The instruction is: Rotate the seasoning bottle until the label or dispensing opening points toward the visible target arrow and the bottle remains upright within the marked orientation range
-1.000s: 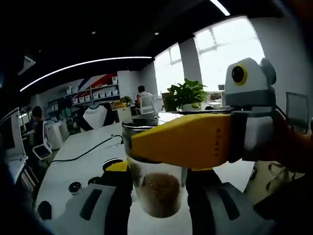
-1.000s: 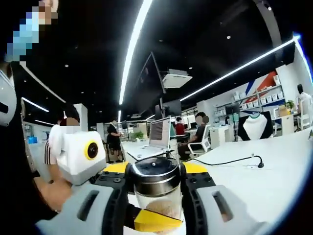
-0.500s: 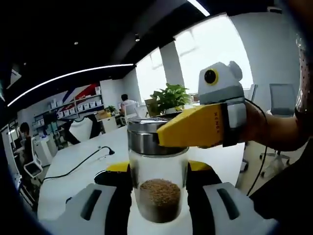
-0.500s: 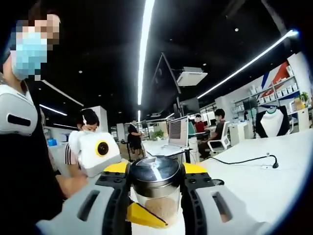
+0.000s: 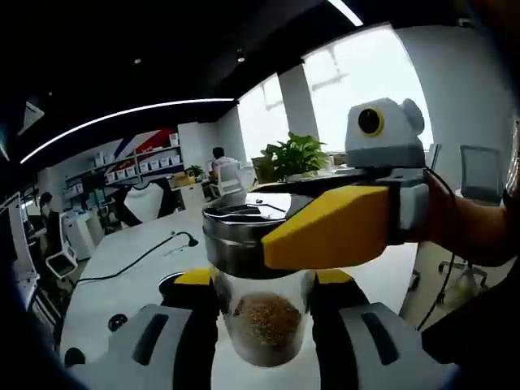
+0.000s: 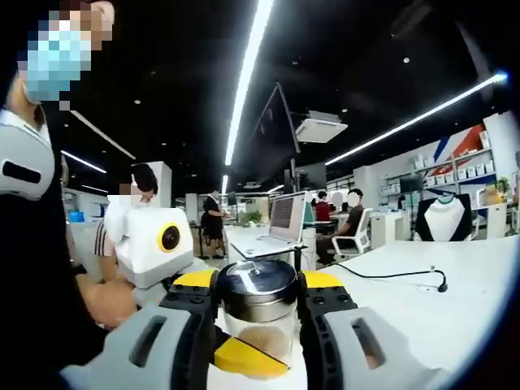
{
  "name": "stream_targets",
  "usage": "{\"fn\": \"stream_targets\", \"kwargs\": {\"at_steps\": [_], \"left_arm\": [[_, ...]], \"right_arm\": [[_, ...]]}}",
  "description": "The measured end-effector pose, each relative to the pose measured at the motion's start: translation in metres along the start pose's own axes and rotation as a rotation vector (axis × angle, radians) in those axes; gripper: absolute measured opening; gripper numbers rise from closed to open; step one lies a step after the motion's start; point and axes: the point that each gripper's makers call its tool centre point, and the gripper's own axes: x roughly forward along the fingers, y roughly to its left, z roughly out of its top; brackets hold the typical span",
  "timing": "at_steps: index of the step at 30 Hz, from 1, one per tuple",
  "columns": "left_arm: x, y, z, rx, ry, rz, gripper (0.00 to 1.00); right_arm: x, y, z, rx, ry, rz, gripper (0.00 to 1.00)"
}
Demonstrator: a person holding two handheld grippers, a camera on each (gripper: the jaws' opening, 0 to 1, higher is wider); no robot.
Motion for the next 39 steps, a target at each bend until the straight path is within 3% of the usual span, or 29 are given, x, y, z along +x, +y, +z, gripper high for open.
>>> {"fn": "stream_targets", "kwargs": {"at_steps": [3,6,11,15,17,21,26,30,34,37,39], "left_arm": [[0.0,0.003,-0.001,0.019,0.0,0.035,0.46],[-0.001,0.003,-0.001,0.005,-0.004,0.048,0.46],[-0.003,0.004,-0.001,0.008,-0.011,0.045,0.46],[-0.007,-0.002,0.005,0.016,-0.044,0.0,0.46],[-0.009,-0.006,0.009,0.02,-0.063,-0.039,0.45],[-0.011,-0.021,0.016,-0.004,-0.093,-0.164,0.45],[-0.015,-0.038,0.023,-0.034,-0.122,-0.324,0.46],[-0.016,-0.045,0.023,-0.017,-0.116,-0.373,0.46],[-0.011,-0.046,0.02,-0.014,-0.096,-0.359,0.45],[-0.006,-0.039,0.015,-0.018,-0.065,-0.291,0.45],[-0.002,-0.03,0.01,-0.009,-0.033,-0.202,0.45]], "right_arm": [[0.006,0.0,-0.003,-0.043,0.003,-0.124,0.36],[0.01,-0.002,-0.004,-0.07,0.023,-0.199,0.37],[0.011,-0.005,-0.003,-0.069,0.025,-0.191,0.37],[0.005,-0.007,0.001,0.053,-0.014,-0.106,0.36],[0.001,-0.008,0.004,0.061,-0.018,-0.066,0.36],[-0.007,0.002,0.008,-0.013,0.0,0.056,0.36],[-0.018,0.017,0.014,-0.04,0.005,0.236,0.36],[-0.024,0.02,0.014,-0.063,0.018,0.299,0.36],[-0.025,0.018,0.011,-0.067,0.03,0.31,0.36],[-0.02,0.011,0.005,-0.061,0.031,0.246,0.36],[-0.015,0.007,0.002,-0.051,0.031,0.178,0.36]]}}
